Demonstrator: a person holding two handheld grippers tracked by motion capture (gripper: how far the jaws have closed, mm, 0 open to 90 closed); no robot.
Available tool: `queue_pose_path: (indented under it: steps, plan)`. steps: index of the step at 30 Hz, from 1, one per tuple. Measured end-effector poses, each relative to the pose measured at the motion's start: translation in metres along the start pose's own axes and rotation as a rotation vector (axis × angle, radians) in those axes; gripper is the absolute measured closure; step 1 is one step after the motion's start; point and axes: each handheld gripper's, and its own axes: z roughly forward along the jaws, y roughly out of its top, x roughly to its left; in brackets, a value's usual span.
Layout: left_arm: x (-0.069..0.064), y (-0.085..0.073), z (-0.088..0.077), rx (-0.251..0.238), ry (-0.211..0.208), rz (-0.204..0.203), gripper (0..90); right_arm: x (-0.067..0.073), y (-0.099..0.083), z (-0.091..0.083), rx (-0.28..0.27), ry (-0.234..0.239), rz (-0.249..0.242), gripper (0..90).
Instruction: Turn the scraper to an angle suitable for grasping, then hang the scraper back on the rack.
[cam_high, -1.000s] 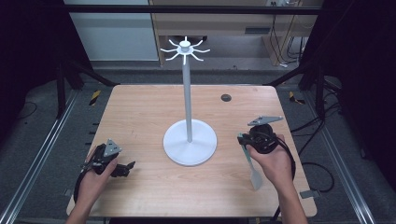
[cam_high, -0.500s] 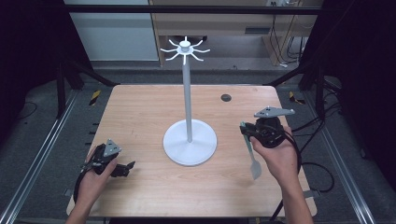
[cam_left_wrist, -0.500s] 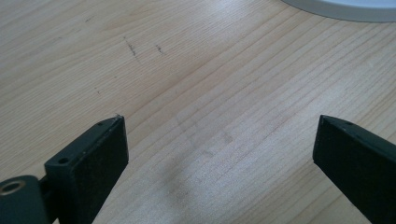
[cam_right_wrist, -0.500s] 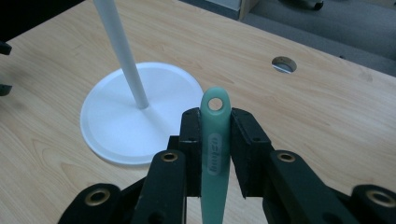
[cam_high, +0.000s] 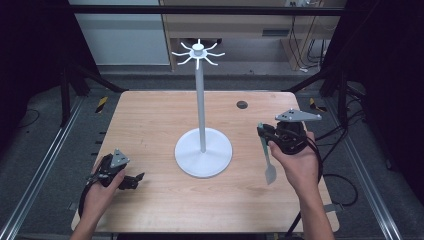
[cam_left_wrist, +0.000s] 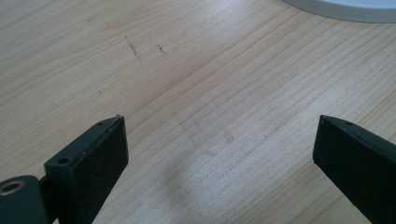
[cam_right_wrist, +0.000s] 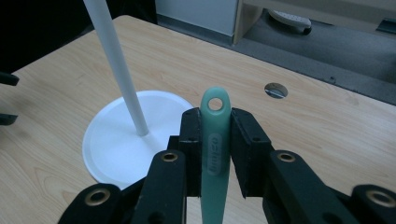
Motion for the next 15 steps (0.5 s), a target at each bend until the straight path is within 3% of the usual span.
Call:
queue_pose_path:
  steps: [8,15]
  plan:
    - [0.0,0.0,0.0,-0.004,0.0,-0.004,3.1,0.004,0.011,-0.006,-0.066,0.023,0.004,75.3]
    - [-0.001,0.0,0.0,0.001,-0.002,0.001,3.1,0.01,0.026,-0.004,-0.089,0.035,-0.01,75.3]
